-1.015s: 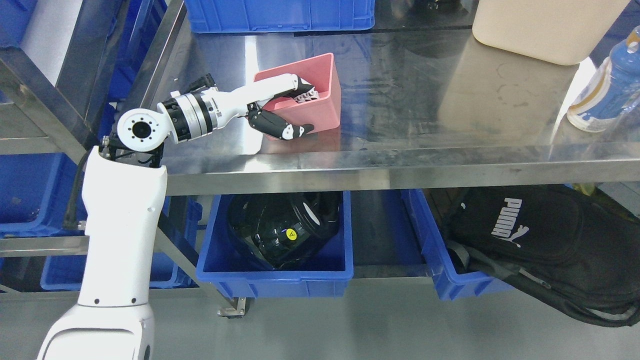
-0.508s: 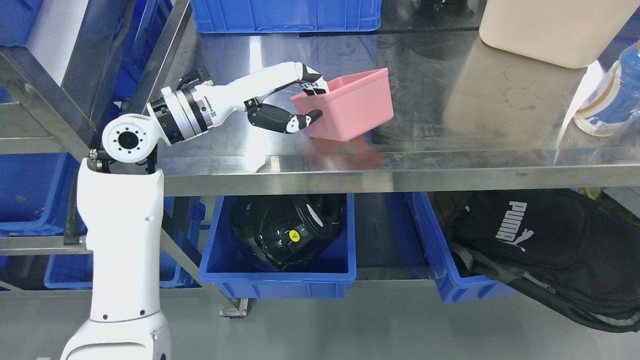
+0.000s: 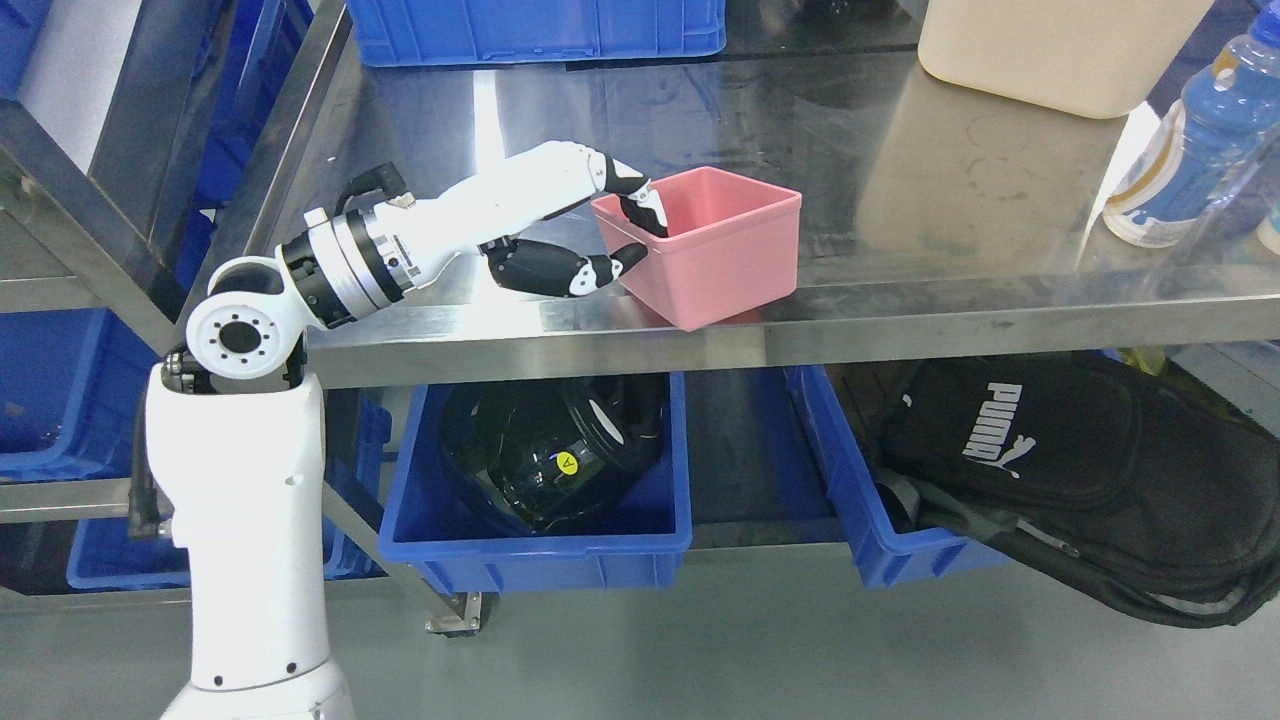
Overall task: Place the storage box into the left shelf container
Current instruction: 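Grip the pink box rim and lift it off the shelf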
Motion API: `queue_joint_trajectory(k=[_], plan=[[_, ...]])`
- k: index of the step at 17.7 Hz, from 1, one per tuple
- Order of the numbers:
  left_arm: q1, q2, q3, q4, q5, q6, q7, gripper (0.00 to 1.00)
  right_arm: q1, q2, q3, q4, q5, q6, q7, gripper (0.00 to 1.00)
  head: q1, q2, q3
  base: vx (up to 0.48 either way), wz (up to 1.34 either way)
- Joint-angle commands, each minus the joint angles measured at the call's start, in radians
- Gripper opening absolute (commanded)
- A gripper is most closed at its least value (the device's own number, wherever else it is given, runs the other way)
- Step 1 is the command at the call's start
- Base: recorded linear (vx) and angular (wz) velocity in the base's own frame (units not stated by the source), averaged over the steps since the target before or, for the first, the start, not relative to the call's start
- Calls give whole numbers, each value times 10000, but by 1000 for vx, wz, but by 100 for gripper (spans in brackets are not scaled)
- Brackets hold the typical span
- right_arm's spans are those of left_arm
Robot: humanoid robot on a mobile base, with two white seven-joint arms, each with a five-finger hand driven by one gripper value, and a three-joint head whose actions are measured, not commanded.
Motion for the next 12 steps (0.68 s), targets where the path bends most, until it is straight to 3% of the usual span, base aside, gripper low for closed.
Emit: queue_joint_trajectory(k=[1,4,12], plan=[[-198,24,564,-914,40,-219,-35,1,78,-175,0,-174,-30,3,8,100,0,0,0,-33,-70],[-491,447,580,-930,40,-249,-35,1,78,-175,0,-174,-30,3,8,100,0,0,0,-33,-45],[-492,648,580,-930,40,-633,-142,1,78,-175,0,-174,-30,3,8,100,0,0,0,-49,87]])
